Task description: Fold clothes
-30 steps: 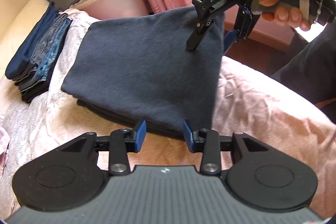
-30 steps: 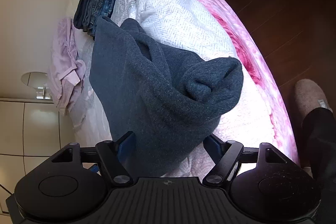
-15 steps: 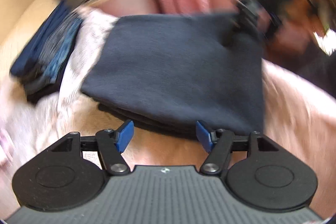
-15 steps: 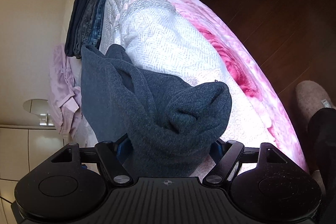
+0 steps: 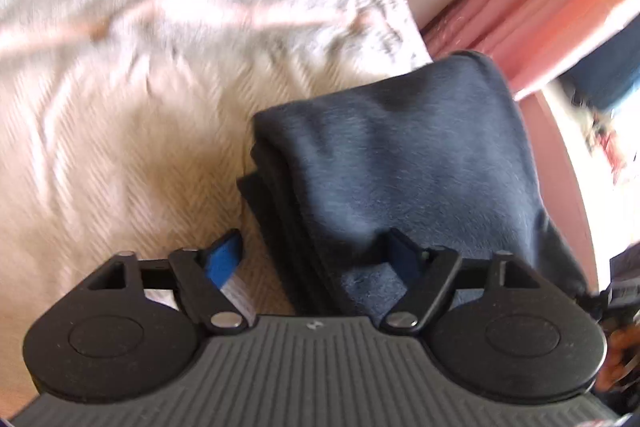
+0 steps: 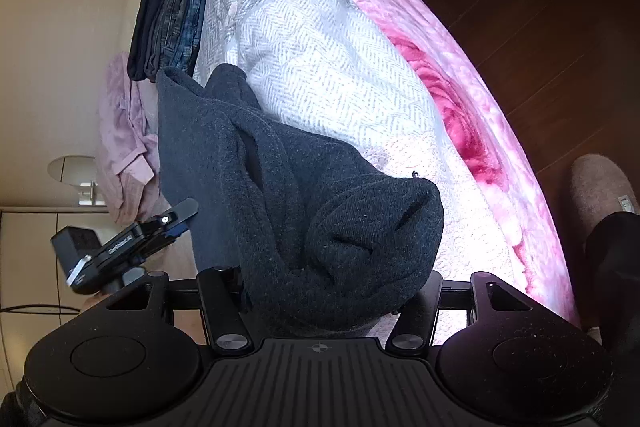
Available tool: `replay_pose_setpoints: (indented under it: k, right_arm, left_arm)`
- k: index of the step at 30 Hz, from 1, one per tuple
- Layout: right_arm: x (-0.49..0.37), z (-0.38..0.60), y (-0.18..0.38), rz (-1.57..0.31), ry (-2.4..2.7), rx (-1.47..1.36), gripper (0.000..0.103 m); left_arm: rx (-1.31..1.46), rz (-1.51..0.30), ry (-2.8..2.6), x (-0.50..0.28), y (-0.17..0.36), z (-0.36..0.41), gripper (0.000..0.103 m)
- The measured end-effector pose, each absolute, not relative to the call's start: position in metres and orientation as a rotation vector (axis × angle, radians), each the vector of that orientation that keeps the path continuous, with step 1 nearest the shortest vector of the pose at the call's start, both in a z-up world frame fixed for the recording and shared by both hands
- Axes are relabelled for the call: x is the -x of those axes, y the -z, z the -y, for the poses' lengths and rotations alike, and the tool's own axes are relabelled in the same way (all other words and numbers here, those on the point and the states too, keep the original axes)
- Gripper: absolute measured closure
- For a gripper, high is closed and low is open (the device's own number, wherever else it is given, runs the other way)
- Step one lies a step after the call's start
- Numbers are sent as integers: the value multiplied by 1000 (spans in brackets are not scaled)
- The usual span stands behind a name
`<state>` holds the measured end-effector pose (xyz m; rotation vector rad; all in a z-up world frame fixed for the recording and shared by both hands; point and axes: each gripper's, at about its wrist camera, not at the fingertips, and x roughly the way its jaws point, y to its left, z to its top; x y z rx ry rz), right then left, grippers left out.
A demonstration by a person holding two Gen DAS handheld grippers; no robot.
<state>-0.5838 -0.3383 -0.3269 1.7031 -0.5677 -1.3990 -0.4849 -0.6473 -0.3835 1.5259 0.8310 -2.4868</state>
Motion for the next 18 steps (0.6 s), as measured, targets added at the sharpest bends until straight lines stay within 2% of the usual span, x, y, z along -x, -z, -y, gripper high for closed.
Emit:
replay_pose_setpoints:
  k: [2, 4, 6, 7, 9, 10, 12, 18]
  right_arm:
    - [587, 339, 331, 564, 1382, -1715, 47]
    - [590, 341, 333, 563, 1372, -1729, 47]
    - [592, 344, 335, 564, 1368, -1747, 47]
    - [593, 345, 334, 566, 1367, -1755, 48]
    - [596, 345, 332, 572, 1367, -1765, 56]
    - [598, 346, 328, 573, 1367, -1765, 61]
    - [603, 349, 313, 555, 1367, -1743, 68]
    - [637, 377, 237, 406, 1362, -1575, 70]
  left_arm:
    - [-1510, -936, 2460, 485, 394, 655, 16]
    - [-1498, -988, 2457, 487, 396, 655, 18]
    - [-1488, -1041, 2461, 490, 395, 654, 51]
    - [-1484, -1064, 2467, 491, 393, 653, 53]
    - [-1455, -1034, 2488, 487, 384, 648, 71]
    - [-1432, -1027, 2498, 484, 378, 646, 76]
    - [-1373, -1037, 2514, 474, 365, 643, 79]
    - [-1046, -1127, 2509, 421, 313, 631, 80]
